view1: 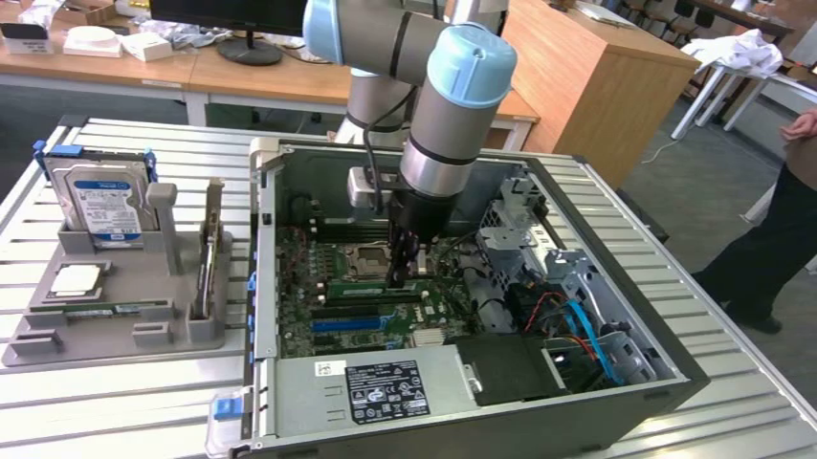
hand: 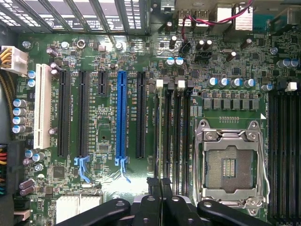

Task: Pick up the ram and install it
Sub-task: 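Insert the ram into the slot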

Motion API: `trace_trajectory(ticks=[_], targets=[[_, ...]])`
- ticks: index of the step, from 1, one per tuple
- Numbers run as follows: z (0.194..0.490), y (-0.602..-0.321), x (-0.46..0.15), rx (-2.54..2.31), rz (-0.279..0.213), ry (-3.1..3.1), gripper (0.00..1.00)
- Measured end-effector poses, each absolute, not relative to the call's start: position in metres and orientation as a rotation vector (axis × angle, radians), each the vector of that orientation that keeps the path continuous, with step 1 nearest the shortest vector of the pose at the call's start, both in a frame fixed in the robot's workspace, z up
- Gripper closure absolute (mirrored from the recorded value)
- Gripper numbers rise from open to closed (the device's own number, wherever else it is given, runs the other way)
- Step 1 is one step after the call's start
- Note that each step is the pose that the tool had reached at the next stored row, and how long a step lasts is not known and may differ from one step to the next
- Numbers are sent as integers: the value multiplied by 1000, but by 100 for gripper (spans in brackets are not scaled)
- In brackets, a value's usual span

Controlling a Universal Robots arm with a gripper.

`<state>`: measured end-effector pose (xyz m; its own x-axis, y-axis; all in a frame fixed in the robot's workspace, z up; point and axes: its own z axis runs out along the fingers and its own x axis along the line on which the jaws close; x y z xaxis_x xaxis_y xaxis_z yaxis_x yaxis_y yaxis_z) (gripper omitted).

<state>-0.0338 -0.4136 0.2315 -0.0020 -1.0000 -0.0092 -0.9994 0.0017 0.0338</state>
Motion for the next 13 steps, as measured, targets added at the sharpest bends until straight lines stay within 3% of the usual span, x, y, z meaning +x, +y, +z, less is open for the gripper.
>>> trace_trajectory(ticks=[13], targets=[[230,-414,-34,2206,-48,-2212,89]])
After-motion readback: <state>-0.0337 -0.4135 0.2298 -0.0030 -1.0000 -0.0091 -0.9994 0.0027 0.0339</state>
